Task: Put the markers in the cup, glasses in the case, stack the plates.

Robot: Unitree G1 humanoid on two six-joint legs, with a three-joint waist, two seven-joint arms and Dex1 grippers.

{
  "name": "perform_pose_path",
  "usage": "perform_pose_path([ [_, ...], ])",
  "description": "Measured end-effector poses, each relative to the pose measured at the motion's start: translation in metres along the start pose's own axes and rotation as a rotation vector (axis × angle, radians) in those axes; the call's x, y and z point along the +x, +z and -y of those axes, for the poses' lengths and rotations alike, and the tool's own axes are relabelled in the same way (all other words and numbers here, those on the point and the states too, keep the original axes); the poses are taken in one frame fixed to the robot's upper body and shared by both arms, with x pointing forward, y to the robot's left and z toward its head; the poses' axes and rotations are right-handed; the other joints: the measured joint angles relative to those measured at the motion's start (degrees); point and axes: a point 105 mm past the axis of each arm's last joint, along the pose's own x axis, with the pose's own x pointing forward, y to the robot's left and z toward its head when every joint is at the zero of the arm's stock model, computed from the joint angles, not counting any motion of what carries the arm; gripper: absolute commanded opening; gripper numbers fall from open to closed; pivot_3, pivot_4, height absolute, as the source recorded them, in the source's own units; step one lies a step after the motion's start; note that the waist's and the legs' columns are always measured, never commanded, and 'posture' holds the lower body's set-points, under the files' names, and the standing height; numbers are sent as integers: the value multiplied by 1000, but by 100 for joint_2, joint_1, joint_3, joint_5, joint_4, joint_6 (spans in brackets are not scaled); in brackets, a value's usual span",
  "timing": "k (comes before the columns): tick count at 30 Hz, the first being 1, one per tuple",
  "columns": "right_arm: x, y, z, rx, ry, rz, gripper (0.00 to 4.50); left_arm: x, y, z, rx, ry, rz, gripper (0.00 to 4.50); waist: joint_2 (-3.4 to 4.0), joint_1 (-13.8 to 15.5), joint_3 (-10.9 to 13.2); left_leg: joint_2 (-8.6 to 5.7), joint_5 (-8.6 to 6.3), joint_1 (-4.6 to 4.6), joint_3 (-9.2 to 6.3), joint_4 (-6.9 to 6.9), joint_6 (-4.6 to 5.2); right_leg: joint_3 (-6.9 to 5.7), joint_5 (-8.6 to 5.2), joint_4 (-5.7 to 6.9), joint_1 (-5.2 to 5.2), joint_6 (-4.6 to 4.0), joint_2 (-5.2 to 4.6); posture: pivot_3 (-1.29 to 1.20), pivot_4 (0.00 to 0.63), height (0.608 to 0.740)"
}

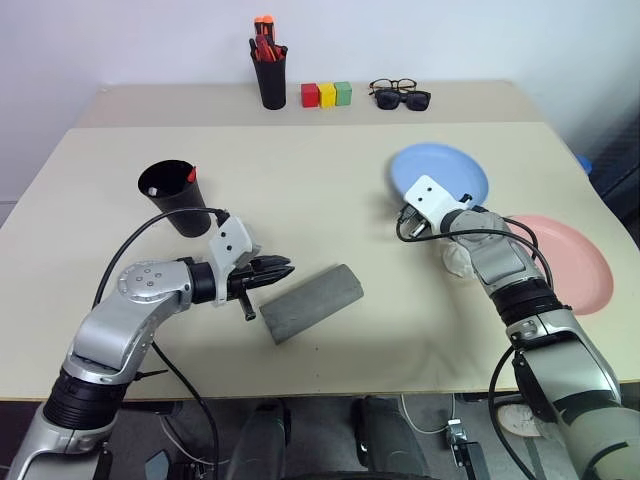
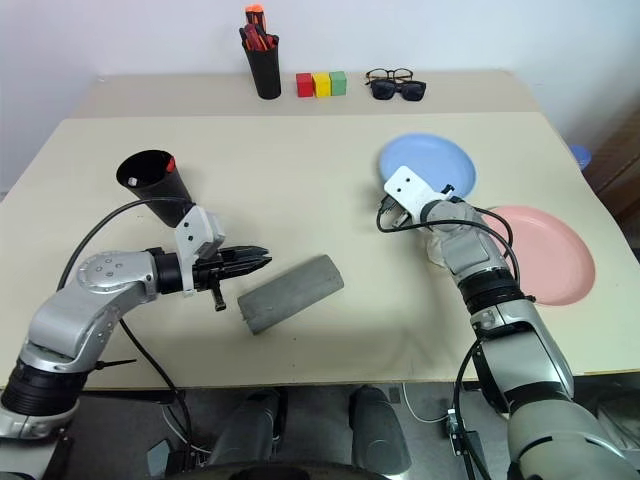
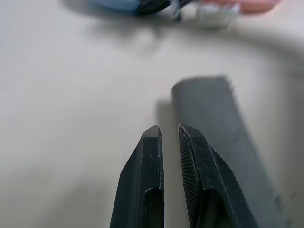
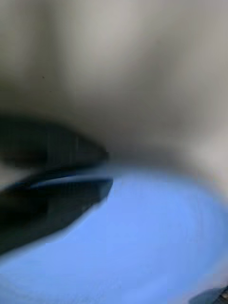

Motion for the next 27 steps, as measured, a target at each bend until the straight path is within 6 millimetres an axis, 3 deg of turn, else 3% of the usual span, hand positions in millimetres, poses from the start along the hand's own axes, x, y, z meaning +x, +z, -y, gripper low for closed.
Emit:
perform_pose_path([
  [3,-9,-1,-1,-37,-8,16,63,4,5,4,0,-21,46,538,0,11,0,0,0,-1,0,0,0,0,0,-1,0,0,-1,0,150,740],
  [5,-26,-5,1,-67,-28,26,63,11,10,8,-15,-40,99,538,6,63,3,-3,0,-6,-1,1,0,-1,0,-3,0,1,-3,0,150,740],
  [8,-63,-11,13,-89,-77,15,63,22,13,9,-37,-64,143,538,9,160,3,-4,0,-6,-1,5,1,-1,-1,-4,1,2,-3,0,150,740],
  [11,-114,-28,21,-95,-122,-54,63,36,9,11,-54,-110,145,538,11,213,0,-6,-2,-5,-3,8,4,-3,-3,-8,8,5,-4,0,150,740],
  [15,-152,-50,13,-47,-112,-168,63,47,4,12,-73,-152,154,538,14,131,-2,-2,-3,5,4,9,5,2,-3,-6,11,4,-1,0,150,740],
  [16,-158,-54,11,-34,-107,-190,360,49,5,12,-73,-163,162,538,16,124,-3,-1,-3,6,4,10,5,2,-4,-4,11,4,1,0,150,740],
  [18,-164,-58,7,-17,-97,-210,951,50,7,10,-72,-173,170,538,21,108,-6,1,-2,8,5,10,5,2,-3,-4,12,3,2,0,150,740],
  [21,-163,-49,0,26,-85,-162,2339,52,8,6,-64,-175,175,538,22,110,-7,1,-3,7,5,10,5,2,-3,-5,13,3,1,0,150,740],
  [27,-143,-35,-35,93,46,-70,2339,44,2,0,-61,-119,163,538,18,150,-8,-1,-3,4,2,8,5,1,-3,-8,14,4,-1,0,150,740],
])
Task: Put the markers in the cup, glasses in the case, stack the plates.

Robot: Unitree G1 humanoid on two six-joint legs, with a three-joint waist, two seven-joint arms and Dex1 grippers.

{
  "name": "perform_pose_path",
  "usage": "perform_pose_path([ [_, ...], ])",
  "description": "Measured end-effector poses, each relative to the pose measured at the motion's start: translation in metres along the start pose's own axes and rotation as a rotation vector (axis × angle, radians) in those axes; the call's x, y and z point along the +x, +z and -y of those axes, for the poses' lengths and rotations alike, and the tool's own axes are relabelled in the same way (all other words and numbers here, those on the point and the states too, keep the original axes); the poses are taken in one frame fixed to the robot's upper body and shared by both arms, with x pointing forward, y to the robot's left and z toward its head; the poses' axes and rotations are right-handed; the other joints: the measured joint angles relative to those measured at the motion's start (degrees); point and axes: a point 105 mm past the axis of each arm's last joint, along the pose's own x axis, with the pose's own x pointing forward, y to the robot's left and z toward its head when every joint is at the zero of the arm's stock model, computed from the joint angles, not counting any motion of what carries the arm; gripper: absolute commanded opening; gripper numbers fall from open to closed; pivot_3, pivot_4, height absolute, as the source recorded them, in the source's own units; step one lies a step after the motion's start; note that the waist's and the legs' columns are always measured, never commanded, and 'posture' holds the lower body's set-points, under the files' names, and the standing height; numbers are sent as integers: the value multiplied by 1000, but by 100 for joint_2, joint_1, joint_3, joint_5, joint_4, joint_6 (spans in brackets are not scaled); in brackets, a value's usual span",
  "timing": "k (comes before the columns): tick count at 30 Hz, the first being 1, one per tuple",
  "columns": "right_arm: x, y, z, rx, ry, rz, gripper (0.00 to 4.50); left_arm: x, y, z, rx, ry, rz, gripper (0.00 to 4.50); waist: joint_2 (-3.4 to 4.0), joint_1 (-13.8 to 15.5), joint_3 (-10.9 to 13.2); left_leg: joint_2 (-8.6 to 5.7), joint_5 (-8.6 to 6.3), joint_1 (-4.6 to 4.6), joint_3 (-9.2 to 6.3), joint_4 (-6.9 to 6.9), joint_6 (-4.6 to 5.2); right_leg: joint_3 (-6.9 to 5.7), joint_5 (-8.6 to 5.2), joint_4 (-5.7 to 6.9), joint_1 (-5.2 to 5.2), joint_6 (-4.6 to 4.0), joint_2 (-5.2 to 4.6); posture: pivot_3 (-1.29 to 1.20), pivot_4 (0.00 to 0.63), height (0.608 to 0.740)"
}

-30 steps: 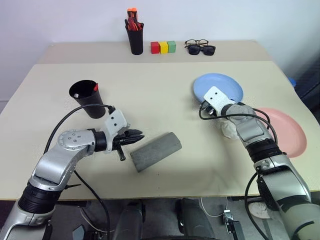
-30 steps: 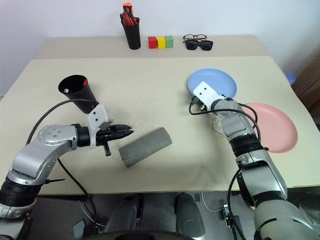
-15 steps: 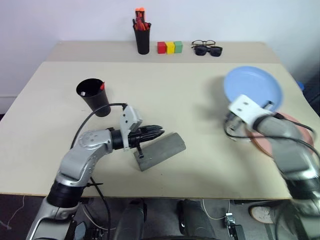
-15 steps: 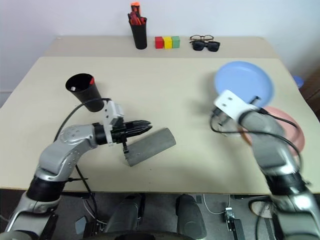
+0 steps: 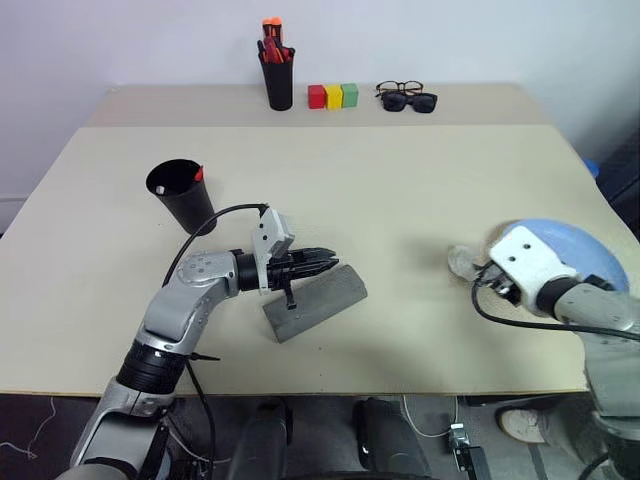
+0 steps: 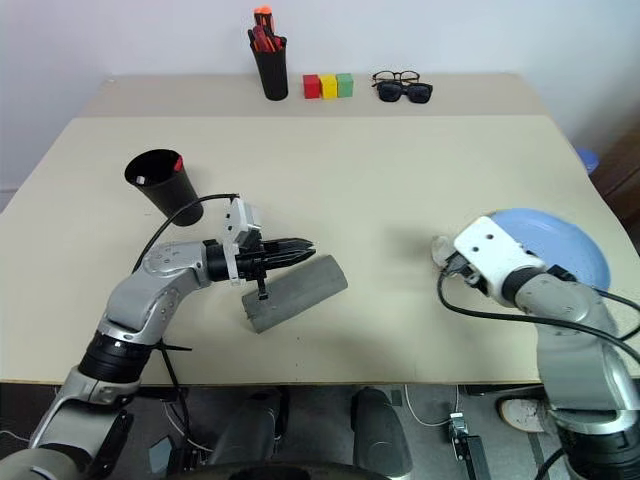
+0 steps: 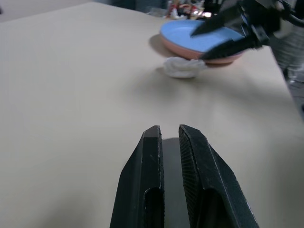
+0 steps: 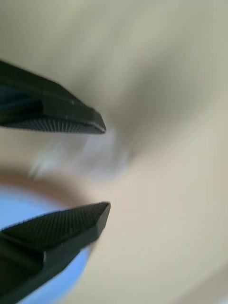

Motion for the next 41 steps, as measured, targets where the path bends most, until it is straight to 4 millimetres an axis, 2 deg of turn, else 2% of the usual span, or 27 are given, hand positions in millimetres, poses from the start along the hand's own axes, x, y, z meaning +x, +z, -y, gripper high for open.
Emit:
perform_pose_path([
  [4,13,-20,-10,19,45,-68,2339,-19,-11,-4,-16,74,-34,538,0,5,0,0,0,0,0,0,0,0,0,0,0,0,-1,0,150,740],
  [7,19,-26,-4,-2,16,-90,1519,-24,-10,-5,-3,99,-37,538,0,13,0,-1,0,0,0,2,0,0,0,-4,3,0,-1,0,150,740],
  [10,21,-33,2,-17,-14,-118,66,-26,-10,-5,1,111,-38,538,0,15,0,-1,0,1,-1,-1,0,-1,0,-4,3,-1,-1,0,150,740],
  [13,20,-28,4,-17,-19,-97,22,-27,-10,-6,0,121,-37,538,0,7,0,0,0,1,0,0,0,0,0,-4,2,0,-1,0,150,740],
  [15,17,-22,12,-26,-53,-79,22,-28,-10,-9,-1,139,-33,538,1,-4,0,-1,0,1,0,0,0,0,0,-3,3,0,-1,0,150,740],
  [17,12,-13,28,-51,-110,-62,22,-32,-11,-16,-14,182,-22,538,2,-2,0,0,0,2,-1,0,0,-1,0,-2,2,0,0,0,150,740],
  [19,4,0,53,-70,-211,-43,22,-38,-14,-29,-33,260,-3,538,1,-1,0,0,0,2,-1,1,0,-1,0,-2,2,0,0,0,150,740],
  [22,-11,-2,83,-113,-329,-113,885,-43,-17,-37,-32,315,4,538,0,28,-1,-1,0,-2,-1,-1,0,-2,0,-6,2,0,-2,0,150,740],
  [25,-19,-24,96,-161,-369,-242,2416,-54,-26,-35,-47,357,-8,538,0,29,-1,-3,-1,-2,0,-2,2,-2,0,-8,2,0,-5,0,150,740],
  [27,-16,-33,95,-165,-355,-281,3372,-59,-31,-33,-53,377,-22,538,0,8,-1,-2,-1,1,1,-2,2,-1,0,-6,2,0,-5,0,150,740],
  [30,-3,-31,87,-199,-297,-260,3372,-66,-32,-27,-38,397,-34,538,7,-44,-2,2,-1,4,6,-1,2,2,0,-5,2,-1,-3,0,150,740],
  [33,17,3,80,-180,-251,-83,3372,-82,-32,-24,-30,464,-35,538,7,-140,-2,6,-1,5,5,-2,1,2,0,-2,2,-2,0,0,150,740],
  [35,29,28,67,-124,-185,60,3372,-95,-33,-23,-26,518,-40,538,3,-156,-4,12,-1,6,1,-3,2,0,0,-1,3,-2,8,0,150,740],
  [37,39,47,40,-48,-58,201,3372,-114,-40,-23,-33,598,-67,538,4,-144,-4,11,-1,4,0,-6,2,-1,0,-3,3,-2,6,0,150,740],
  [41,46,63,16,53,84,327,3372,-152,-50,-25,-38,753,-125,538,3,-104,-4,4,-1,1,0,-1,2,-1,0,-6,4,-1,-2,0,150,740],
])
